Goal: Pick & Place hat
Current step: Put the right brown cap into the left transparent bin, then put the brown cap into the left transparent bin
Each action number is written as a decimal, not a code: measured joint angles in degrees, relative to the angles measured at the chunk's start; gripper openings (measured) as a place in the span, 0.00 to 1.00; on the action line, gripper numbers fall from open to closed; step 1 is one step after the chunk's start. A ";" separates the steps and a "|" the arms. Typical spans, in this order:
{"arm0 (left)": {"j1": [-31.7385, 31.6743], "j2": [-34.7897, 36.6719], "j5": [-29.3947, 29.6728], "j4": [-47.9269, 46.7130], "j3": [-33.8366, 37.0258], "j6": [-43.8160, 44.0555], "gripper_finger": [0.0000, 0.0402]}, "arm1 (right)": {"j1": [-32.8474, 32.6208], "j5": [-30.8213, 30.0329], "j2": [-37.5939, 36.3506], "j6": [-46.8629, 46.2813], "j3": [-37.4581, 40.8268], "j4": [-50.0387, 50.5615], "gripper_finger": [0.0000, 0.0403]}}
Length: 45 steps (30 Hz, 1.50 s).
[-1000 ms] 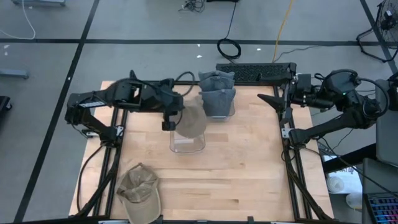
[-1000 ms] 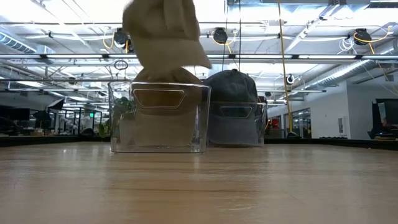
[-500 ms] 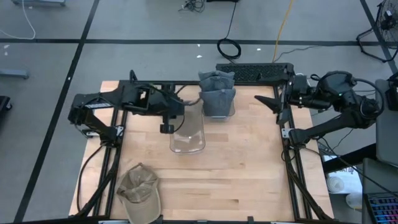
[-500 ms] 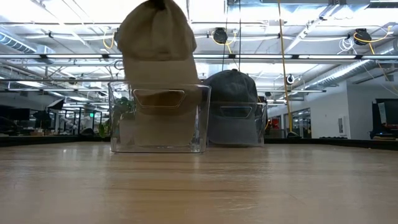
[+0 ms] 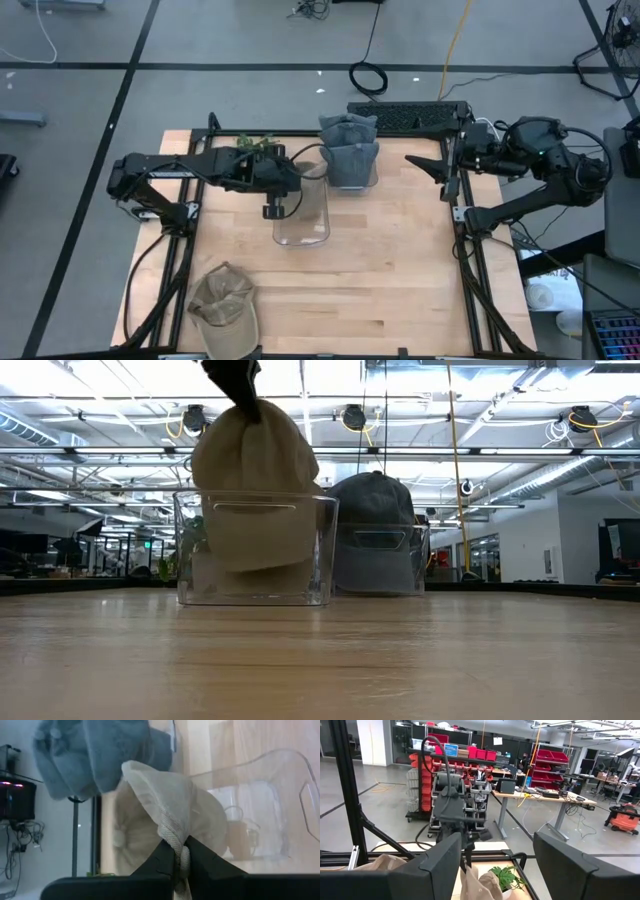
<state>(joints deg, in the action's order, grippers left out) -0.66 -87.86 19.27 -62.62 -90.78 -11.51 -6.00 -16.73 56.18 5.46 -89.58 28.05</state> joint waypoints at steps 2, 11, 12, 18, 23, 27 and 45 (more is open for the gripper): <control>0.00 0.03 -0.23 2.39 1.84 -0.12 0.05 | 0.00 0.02 -0.01 0.00 0.00 -0.02 0.59; -0.95 -0.14 -1.42 7.41 7.43 -0.51 0.05 | 0.00 0.04 0.00 -0.03 0.00 -0.46 0.59; -1.30 -0.11 -1.28 7.75 7.43 -0.39 0.05 | 0.00 0.04 0.00 -0.03 0.00 -0.46 0.59; -3.71 -0.06 0.96 9.86 7.41 0.07 0.06 | 0.00 0.04 0.00 -0.04 0.00 -0.46 0.59; -5.62 -0.06 -4.51 9.85 7.39 3.03 0.21 | 0.01 0.28 0.04 -0.26 0.00 -0.44 0.59; -6.25 -0.06 -9.63 10.44 7.21 6.20 0.37 | 0.00 0.28 0.07 -0.22 0.00 -0.44 0.59; -6.45 -0.08 -10.36 10.50 6.90 8.03 0.86 | 0.00 0.35 0.48 0.17 0.00 -0.27 0.59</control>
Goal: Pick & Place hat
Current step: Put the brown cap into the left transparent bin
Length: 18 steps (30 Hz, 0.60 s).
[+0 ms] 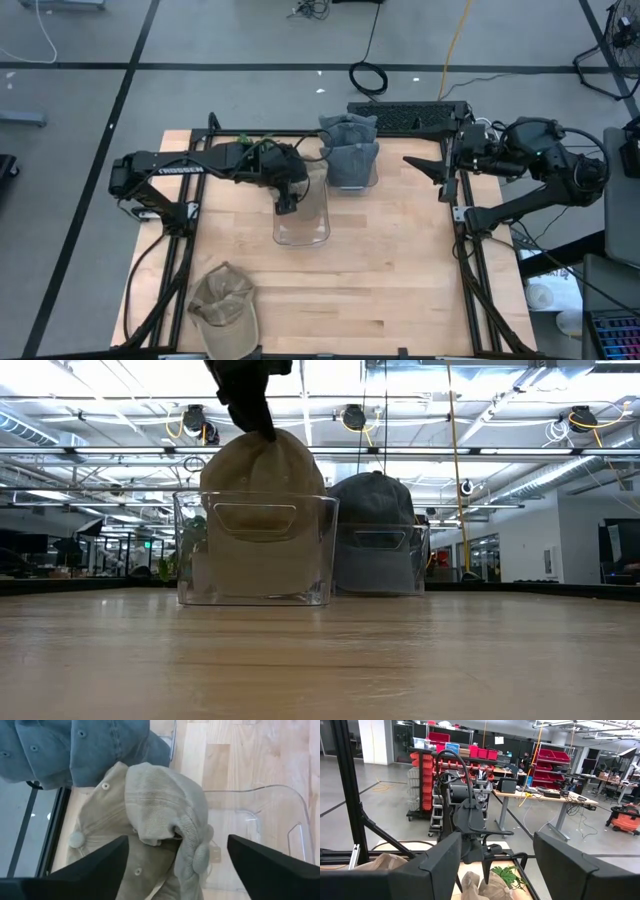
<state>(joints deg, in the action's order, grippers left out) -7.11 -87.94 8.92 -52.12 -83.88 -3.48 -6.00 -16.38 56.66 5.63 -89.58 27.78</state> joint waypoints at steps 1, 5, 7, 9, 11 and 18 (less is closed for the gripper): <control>0.00 0.00 -0.04 0.00 0.00 0.34 0.88 | 0.02 -0.02 0.00 0.00 0.00 0.07 0.59; 0.00 0.00 -0.14 -0.02 0.00 1.06 0.96 | 0.01 -0.01 0.00 0.00 0.00 0.36 0.59; 0.19 0.84 -0.14 -0.81 0.00 1.91 0.99 | 0.01 -0.02 0.00 0.01 0.00 0.36 0.59; 0.68 1.90 -0.08 -0.80 0.00 3.39 0.99 | 0.00 0.00 0.00 0.02 0.00 0.34 0.59; 1.32 3.43 -0.12 -1.10 -0.02 4.81 0.98 | 0.00 0.00 0.00 0.04 0.00 0.36 0.59; 4.47 10.96 -2.09 -1.78 0.00 15.31 0.94 | 0.00 0.02 0.00 1.22 0.00 0.39 0.59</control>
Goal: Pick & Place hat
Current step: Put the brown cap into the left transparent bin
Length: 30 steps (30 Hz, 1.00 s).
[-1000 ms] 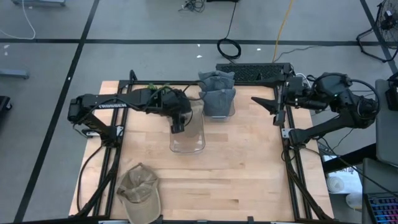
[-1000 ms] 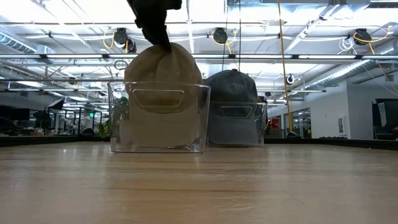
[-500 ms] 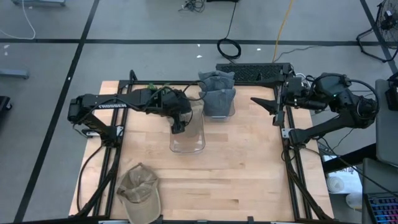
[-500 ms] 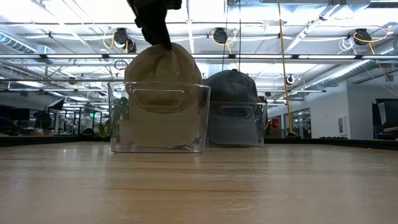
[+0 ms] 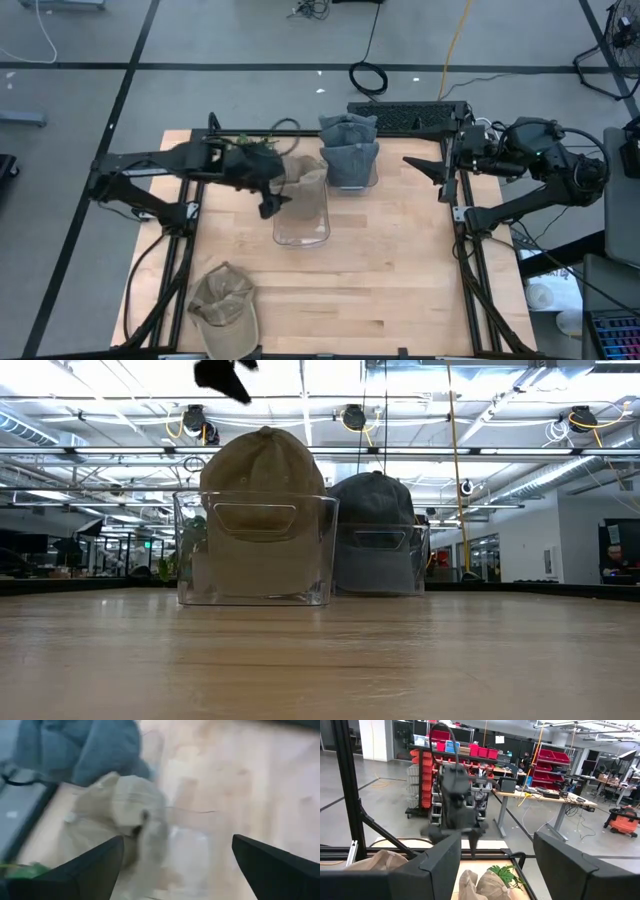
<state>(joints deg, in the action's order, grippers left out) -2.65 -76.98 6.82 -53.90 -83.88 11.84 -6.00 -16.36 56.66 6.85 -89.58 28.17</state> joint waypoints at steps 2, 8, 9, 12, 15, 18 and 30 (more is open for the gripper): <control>1.25 2.36 -2.20 0.16 0.00 4.57 0.93 | 0.00 -0.02 0.00 0.02 0.00 0.03 0.59; 5.86 8.52 -5.41 0.79 0.00 21.14 0.92 | 0.00 -0.01 0.19 -0.11 0.00 1.07 0.59; 6.80 9.21 -5.93 0.84 0.00 23.29 0.92 | 0.02 -0.01 0.40 -0.14 0.00 1.19 0.59; 9.68 11.45 -9.34 1.11 0.00 29.40 0.92 | 0.00 0.13 1.12 -2.41 0.00 1.09 0.59; 12.33 12.91 -14.80 0.93 0.00 33.17 0.93 | 0.00 0.13 1.93 -4.48 0.00 0.84 0.59; 15.43 13.48 -19.29 -0.14 0.00 35.58 0.93 | 0.00 0.13 2.98 -4.37 0.00 0.82 0.59; 30.31 10.18 -24.60 -1.67 0.00 36.26 0.88 | -0.24 0.13 7.82 -6.41 0.00 0.52 0.59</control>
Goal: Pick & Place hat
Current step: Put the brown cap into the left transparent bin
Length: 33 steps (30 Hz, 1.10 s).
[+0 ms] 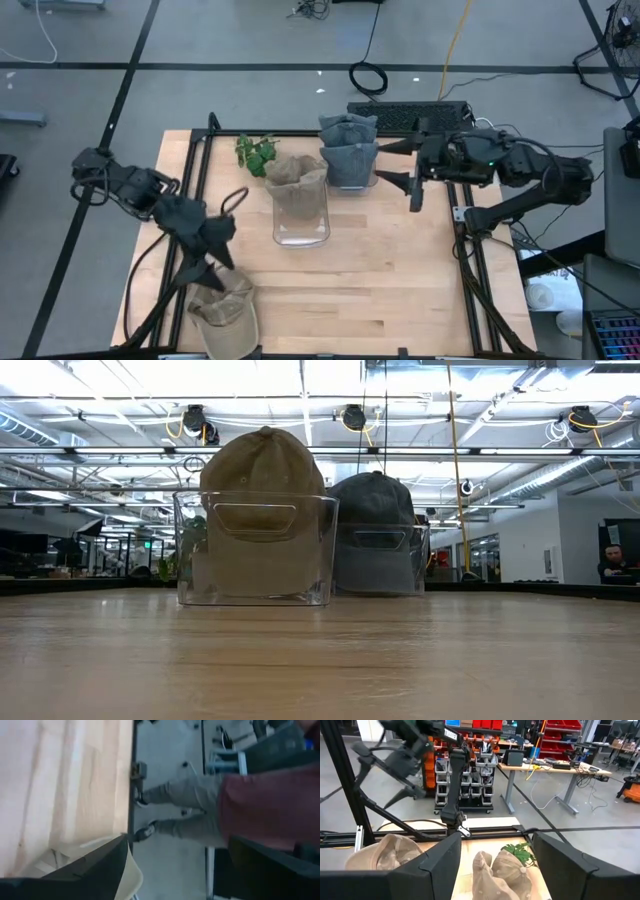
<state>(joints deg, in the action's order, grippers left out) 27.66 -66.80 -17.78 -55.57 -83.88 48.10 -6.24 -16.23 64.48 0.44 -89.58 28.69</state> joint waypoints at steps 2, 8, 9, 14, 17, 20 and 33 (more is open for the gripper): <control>1.89 -0.65 0.08 0.00 0.00 -0.47 0.88 | -0.02 0.02 0.58 -0.76 -0.02 -0.46 0.59; 5.00 -4.48 0.00 -0.04 0.00 -12.08 0.89 | -0.02 0.04 1.60 -2.59 0.00 -0.71 0.59; 5.22 -5.25 -0.05 -0.09 0.00 -15.08 0.88 | -0.02 0.04 1.60 -2.57 0.00 -0.69 0.59; 5.97 -9.79 -0.16 -4.71 0.00 -28.56 0.85 | -0.02 0.04 1.60 -2.58 -0.02 -1.05 0.59; 5.49 -12.51 -0.22 -7.65 0.00 -33.72 0.83 | -0.02 0.04 1.56 -2.59 -0.01 -1.53 0.59; 4.86 -15.35 -1.43 -8.33 0.00 -37.86 0.81 | -0.02 0.04 1.54 -2.57 -0.02 -1.58 0.59; 4.48 -27.02 -3.19 -9.70 0.00 -57.69 0.82 | -0.04 0.07 1.54 -2.57 -0.02 -1.51 0.59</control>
<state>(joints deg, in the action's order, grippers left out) 32.14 -93.82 -20.97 -65.27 -83.88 -9.59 -6.28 -16.16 66.02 -2.13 -89.60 27.18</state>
